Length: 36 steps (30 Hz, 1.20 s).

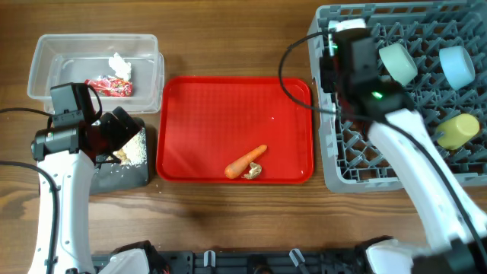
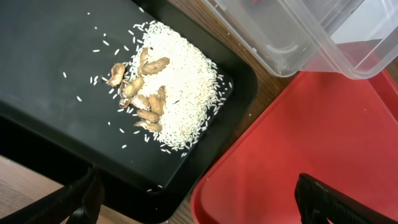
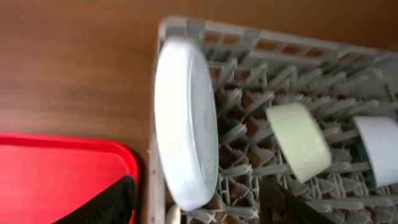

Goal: Sort waste into correct bins and load items into the dishwasher rack
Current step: 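Lift the light-blue plate and stand it upright in the rack, then reach the left gripper to the orange carrot and grasp it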

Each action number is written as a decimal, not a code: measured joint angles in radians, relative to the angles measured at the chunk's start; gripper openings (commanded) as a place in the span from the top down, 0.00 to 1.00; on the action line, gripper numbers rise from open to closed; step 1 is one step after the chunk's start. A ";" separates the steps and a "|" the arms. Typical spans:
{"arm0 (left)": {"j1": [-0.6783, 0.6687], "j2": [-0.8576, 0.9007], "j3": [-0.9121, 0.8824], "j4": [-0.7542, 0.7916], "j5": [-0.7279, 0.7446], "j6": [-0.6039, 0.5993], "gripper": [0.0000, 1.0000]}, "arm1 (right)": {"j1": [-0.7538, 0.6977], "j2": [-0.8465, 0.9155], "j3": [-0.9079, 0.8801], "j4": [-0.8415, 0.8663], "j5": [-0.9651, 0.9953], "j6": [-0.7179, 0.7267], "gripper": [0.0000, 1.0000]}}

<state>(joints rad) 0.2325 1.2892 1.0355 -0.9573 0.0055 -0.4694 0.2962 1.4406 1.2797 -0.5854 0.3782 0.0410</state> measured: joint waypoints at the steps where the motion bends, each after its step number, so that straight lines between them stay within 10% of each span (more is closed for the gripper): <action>1: 0.000 0.000 0.000 0.000 0.000 0.000 0.00 | -0.003 -0.039 0.000 -0.019 -0.012 0.005 0.33; 14: -0.191 0.000 0.000 0.108 0.067 0.054 0.04 | -0.442 -0.147 0.002 -0.363 -0.451 0.141 0.03; 23: -0.683 0.161 0.000 0.269 0.076 0.272 0.05 | -0.511 -0.102 0.002 -0.463 -0.581 0.133 0.03; 36: -0.858 0.454 0.000 0.291 0.079 0.339 0.16 | -0.511 -0.098 0.002 -0.463 -0.587 0.133 0.02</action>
<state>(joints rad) -0.6258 1.7428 1.0355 -0.6662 0.0841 -0.1307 -0.2150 1.3426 1.2816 -1.0485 -0.2092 0.1741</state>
